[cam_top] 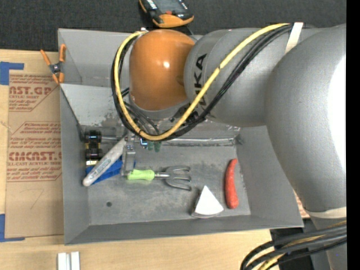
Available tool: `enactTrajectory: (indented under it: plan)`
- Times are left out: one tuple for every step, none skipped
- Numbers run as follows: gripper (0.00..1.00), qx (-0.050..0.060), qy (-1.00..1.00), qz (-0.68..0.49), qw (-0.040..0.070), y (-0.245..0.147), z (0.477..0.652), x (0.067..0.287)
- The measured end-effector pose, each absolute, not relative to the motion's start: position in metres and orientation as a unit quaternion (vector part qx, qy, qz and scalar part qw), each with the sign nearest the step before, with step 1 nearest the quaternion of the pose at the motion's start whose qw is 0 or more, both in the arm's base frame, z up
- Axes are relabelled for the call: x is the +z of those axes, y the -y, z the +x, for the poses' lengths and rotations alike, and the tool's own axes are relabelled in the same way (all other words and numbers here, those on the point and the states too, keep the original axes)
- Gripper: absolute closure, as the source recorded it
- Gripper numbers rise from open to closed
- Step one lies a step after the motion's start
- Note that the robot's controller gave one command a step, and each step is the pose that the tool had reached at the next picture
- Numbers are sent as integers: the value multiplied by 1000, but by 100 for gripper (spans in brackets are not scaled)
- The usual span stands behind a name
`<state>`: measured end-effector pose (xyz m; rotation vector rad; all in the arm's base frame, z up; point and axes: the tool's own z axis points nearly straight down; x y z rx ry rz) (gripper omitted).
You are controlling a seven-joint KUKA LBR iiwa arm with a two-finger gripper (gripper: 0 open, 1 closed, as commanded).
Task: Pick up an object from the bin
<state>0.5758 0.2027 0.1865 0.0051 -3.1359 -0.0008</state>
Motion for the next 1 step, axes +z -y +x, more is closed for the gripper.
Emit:
enactTrajectory:
  plan:
    - [0,-1,1000,0,-1,-201,577,192]
